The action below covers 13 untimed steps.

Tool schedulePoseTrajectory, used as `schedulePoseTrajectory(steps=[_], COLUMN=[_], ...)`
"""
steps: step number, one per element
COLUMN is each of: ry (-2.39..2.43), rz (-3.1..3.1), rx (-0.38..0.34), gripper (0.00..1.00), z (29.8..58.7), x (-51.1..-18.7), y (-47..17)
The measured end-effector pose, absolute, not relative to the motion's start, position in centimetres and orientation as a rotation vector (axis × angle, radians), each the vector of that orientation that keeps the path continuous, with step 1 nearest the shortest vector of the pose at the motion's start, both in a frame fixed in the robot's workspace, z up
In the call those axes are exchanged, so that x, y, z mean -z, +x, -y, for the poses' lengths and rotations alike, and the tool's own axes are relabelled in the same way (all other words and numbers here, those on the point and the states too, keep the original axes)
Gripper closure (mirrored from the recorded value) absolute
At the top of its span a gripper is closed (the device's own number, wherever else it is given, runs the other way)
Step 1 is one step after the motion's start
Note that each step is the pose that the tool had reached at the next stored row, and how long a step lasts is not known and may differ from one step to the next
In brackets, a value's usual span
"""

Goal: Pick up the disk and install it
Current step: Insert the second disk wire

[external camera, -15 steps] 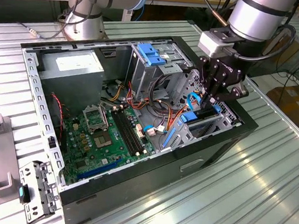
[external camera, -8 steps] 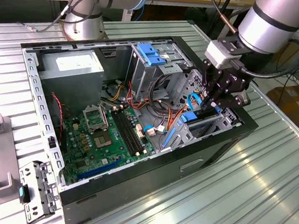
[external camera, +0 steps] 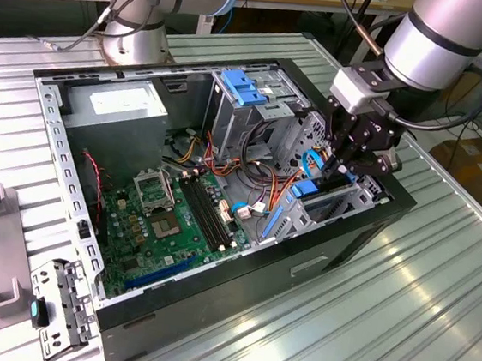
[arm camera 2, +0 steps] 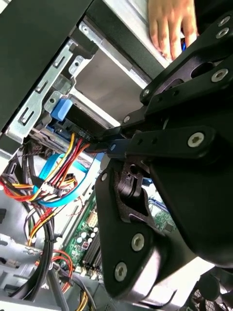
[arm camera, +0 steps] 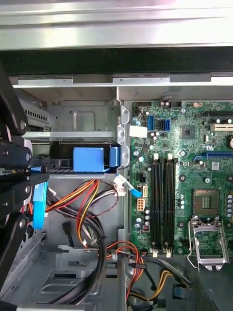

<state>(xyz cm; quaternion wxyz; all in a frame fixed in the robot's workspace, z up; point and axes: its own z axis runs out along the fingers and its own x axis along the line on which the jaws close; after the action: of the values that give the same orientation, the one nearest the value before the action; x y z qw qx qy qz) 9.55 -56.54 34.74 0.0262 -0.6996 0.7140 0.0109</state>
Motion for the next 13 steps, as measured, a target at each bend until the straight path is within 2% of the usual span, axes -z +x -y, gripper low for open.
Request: schedulePoseTrajectory(steps=[13], ry=[-2.188], rz=[-2.177], rx=[-0.039], gripper=[0.84], z=[56.64], x=[-34.72], y=[9.58])
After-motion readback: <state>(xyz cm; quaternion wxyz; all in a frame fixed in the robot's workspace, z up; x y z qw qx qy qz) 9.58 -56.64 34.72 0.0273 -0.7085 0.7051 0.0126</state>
